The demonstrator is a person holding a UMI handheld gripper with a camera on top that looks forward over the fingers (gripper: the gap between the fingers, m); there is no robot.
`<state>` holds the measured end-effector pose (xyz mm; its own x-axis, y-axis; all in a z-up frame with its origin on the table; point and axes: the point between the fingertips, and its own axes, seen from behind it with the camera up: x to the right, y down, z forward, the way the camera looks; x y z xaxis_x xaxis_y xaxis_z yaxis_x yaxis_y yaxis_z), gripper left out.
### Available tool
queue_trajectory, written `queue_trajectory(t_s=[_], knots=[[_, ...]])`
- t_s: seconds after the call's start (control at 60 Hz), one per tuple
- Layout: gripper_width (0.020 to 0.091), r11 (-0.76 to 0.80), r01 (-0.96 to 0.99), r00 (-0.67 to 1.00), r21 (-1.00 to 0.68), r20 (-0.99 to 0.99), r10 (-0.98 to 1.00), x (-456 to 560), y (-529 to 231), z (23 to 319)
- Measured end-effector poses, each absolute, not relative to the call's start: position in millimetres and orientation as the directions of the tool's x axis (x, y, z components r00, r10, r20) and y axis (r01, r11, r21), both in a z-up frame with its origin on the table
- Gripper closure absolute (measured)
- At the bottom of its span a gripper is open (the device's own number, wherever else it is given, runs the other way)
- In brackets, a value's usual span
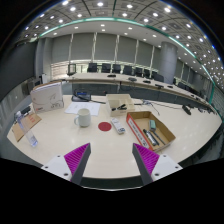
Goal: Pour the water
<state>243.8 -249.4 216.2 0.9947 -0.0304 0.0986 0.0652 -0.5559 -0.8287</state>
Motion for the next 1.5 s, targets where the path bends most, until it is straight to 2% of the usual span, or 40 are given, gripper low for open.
queue_trajectory(t_s=[0.167, 0.417, 0.55, 0.75, 0.917, 1.15, 1.2, 1.3, 1.317, 1.383, 1.5], knots=[[0.0243, -0.565, 0.074, 0.996, -0.822, 0.091, -0.003, 214, -253, 208], [0.0237, -0.562, 0.119, 0.993, -0.819, 0.085, 0.086, 111, -259, 190], [0.0237, -0.545, 0.129, 0.989, -0.829, 0.069, 0.129, 31, -264, 173], [0.0241, -0.537, 0.135, 0.98, -0.833, 0.032, 0.196, -99, -265, 131], [0.0245, -0.491, 0.134, 0.973, -0.861, 0.02, 0.232, -187, -237, 109], [0.0254, -0.409, 0.087, 0.985, -0.908, 0.017, 0.171, -239, -165, 90], [0.0311, -0.395, 0.084, 0.987, -0.915, 0.02, 0.162, -242, -153, 88], [0.0565, -0.38, 0.079, 0.992, -0.922, 0.034, 0.122, -239, -132, 80], [0.0588, -0.378, 0.077, 0.992, -0.922, 0.033, 0.122, -238, -131, 79], [0.0622, -0.368, 0.067, 0.992, -0.927, 0.022, 0.124, -240, -127, 81], [0.0731, -0.367, 0.065, 0.99, -0.928, 0.014, 0.14, -242, -125, 81]])
